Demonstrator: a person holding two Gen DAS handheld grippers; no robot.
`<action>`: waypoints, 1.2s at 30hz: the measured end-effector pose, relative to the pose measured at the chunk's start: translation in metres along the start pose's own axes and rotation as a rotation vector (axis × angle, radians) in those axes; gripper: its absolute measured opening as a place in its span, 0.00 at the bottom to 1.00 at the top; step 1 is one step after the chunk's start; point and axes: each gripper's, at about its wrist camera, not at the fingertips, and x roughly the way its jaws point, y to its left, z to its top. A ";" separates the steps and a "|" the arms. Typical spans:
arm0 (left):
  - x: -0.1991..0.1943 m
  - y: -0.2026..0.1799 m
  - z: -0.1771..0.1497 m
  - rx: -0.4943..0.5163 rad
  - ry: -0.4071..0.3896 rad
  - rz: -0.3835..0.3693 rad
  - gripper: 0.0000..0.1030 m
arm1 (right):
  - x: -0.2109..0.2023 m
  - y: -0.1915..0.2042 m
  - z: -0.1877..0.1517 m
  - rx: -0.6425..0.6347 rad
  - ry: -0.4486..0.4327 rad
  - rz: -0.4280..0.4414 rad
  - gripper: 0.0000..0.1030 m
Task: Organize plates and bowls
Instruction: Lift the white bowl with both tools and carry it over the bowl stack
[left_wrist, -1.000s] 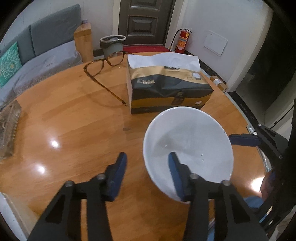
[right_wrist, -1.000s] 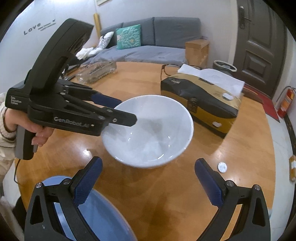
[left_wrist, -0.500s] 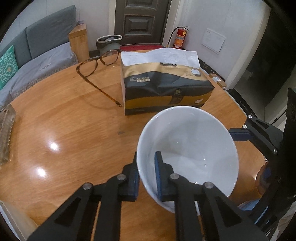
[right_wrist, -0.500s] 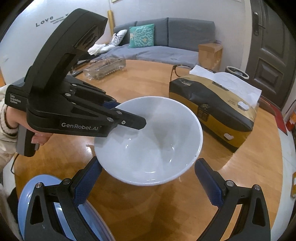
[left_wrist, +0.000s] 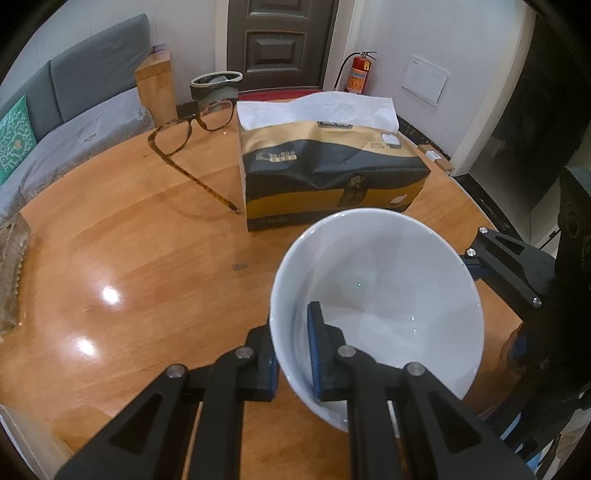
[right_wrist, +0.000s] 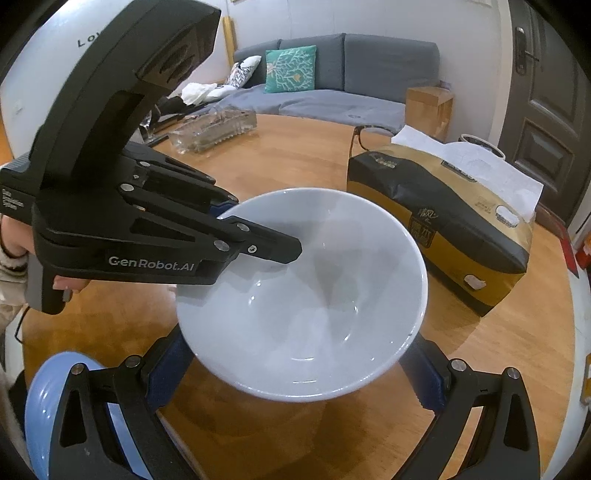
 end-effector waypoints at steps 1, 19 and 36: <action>0.000 -0.001 -0.001 0.003 -0.001 0.004 0.10 | 0.002 0.000 0.000 -0.001 0.005 -0.004 0.94; -0.032 -0.008 0.002 0.010 -0.045 -0.002 0.11 | -0.019 0.017 0.009 -0.035 -0.033 -0.042 0.93; -0.109 -0.019 -0.005 0.042 -0.134 -0.011 0.11 | -0.075 0.060 0.029 -0.063 -0.105 -0.121 0.93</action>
